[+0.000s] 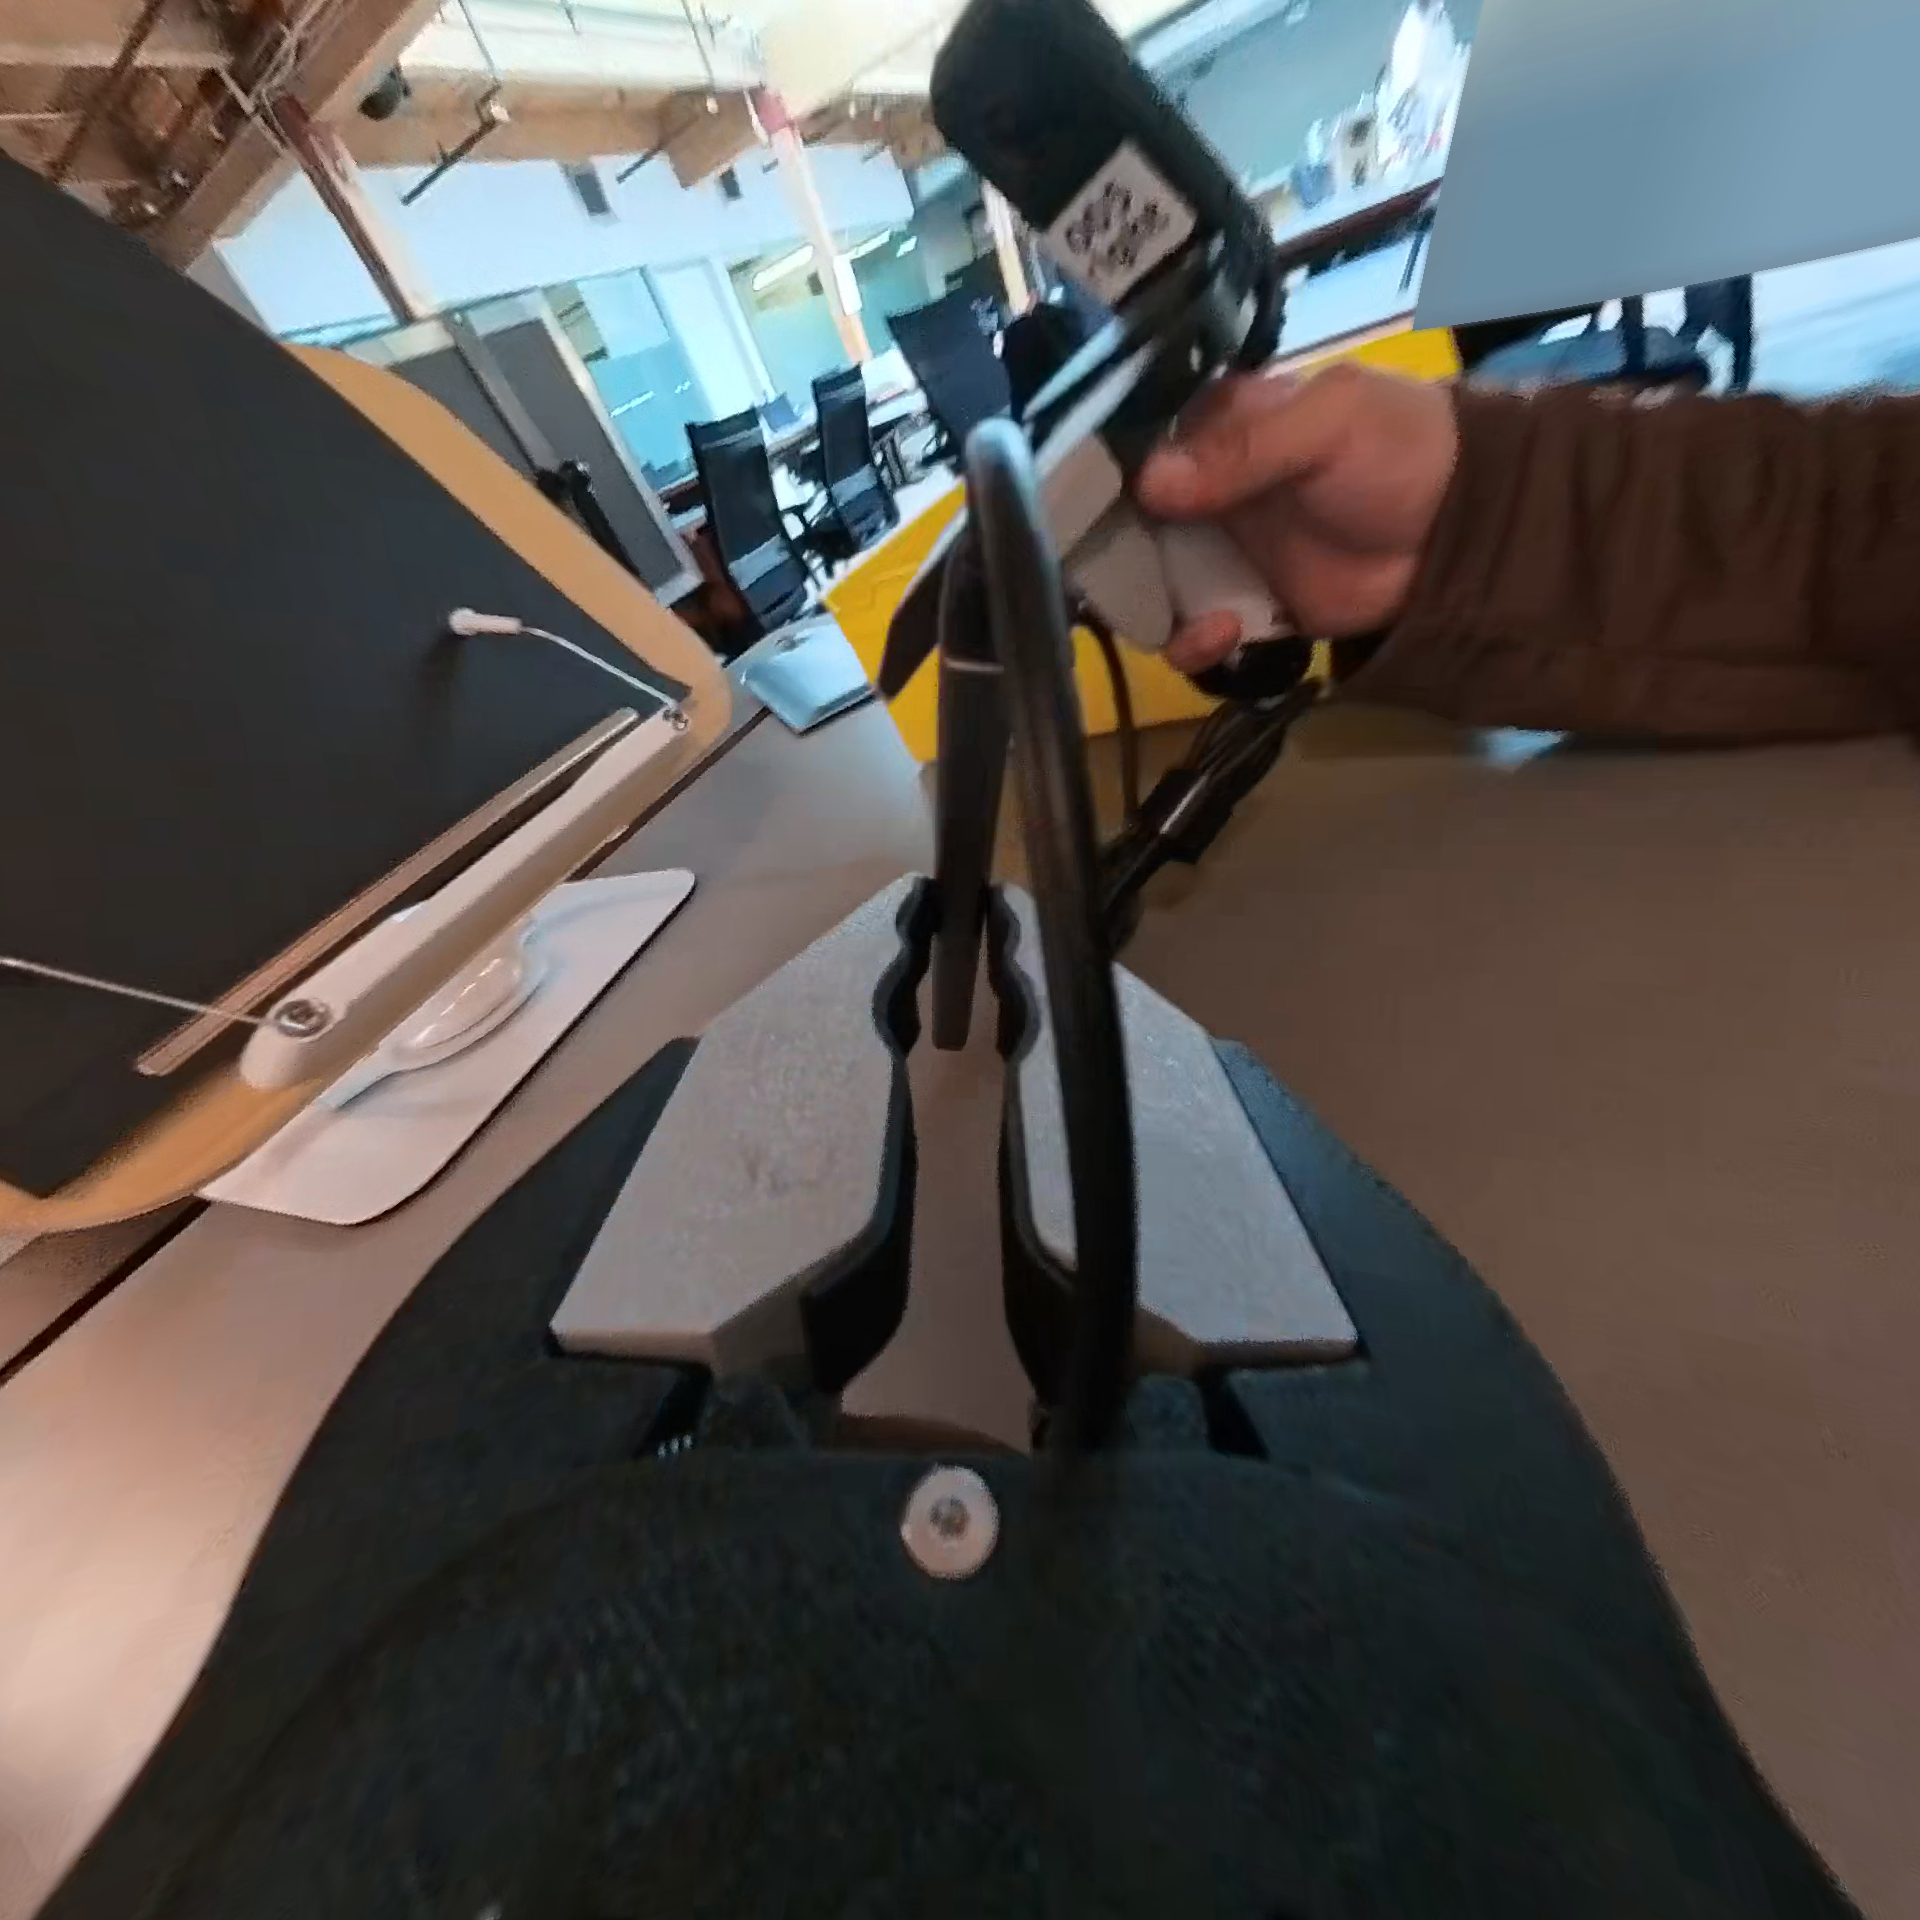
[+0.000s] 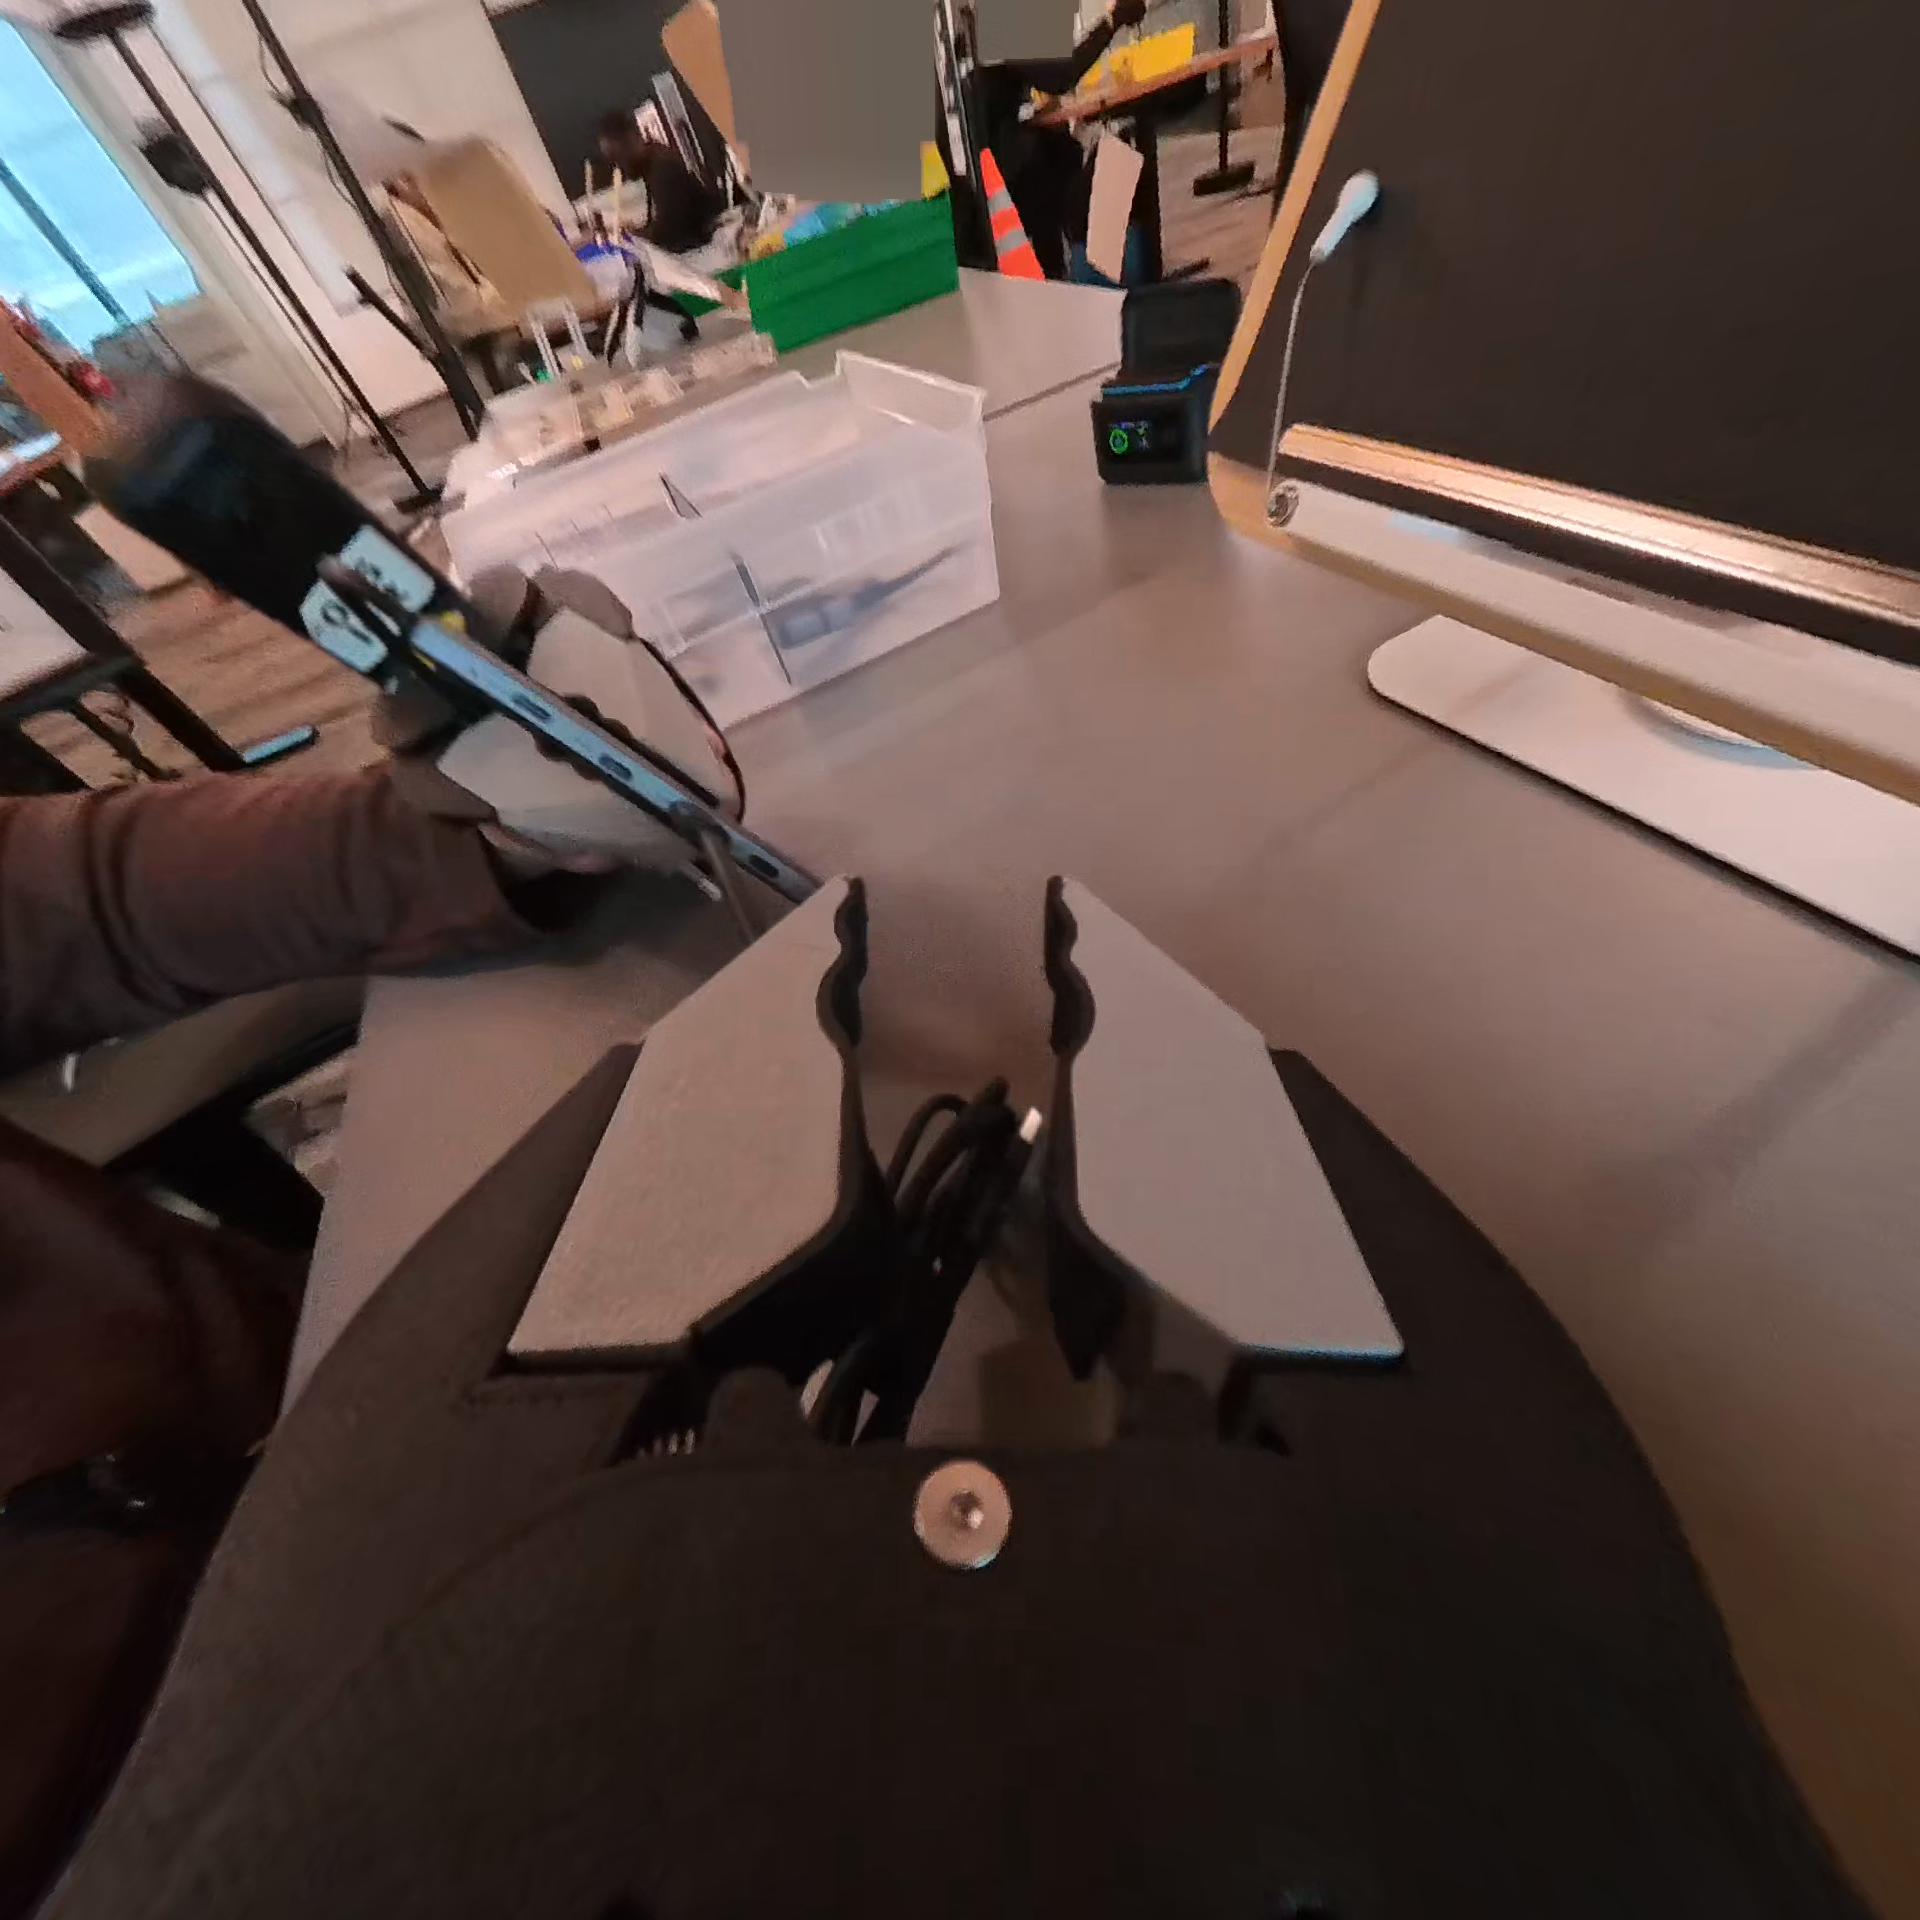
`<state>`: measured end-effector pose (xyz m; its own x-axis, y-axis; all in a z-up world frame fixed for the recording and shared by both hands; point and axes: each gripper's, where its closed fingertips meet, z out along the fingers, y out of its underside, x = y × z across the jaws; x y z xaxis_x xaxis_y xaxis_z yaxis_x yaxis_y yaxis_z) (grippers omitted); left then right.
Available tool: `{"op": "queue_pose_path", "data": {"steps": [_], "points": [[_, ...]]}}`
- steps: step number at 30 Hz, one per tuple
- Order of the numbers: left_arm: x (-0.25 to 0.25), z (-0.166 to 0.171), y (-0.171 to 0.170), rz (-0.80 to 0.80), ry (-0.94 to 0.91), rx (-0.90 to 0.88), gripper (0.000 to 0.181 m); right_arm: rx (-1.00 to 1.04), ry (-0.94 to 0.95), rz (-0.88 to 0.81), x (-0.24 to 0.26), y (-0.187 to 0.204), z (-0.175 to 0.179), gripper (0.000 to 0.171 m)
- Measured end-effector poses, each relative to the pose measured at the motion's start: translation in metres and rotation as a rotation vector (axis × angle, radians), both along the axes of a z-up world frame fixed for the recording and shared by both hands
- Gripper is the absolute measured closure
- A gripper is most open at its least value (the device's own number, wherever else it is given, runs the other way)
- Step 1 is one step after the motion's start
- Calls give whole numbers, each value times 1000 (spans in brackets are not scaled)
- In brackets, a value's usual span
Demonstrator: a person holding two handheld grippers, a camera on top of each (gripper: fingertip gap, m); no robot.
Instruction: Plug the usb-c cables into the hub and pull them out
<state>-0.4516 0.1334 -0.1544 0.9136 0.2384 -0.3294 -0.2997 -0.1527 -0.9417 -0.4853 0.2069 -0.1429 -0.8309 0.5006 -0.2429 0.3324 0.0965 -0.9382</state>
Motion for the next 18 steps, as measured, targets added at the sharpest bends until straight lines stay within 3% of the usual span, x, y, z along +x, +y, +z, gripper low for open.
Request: {"op": "queue_pose_path", "data": {"steps": [4, 6, 8, 11, 18], "points": [[9, 8, -1, -69, -27, 46, 175, 33, -15, 50, 4, -10, -8, 139], [14, 9, -1, -90, -7, 42, 175, 7, -17, -19, -5, 1, -4, 143], [22, 12, -2, -132, 18, 42, 174, -105, -13, -79, -13, 18, 12, 144], [34, 20, -3, -196, 25, 71, 174, -269, -1, -29, -7, 22, 35, 151], [50, 42, -8, -304, -12, 201, 174, -5, -10, 397, 57, -56, 0, 125]]}}
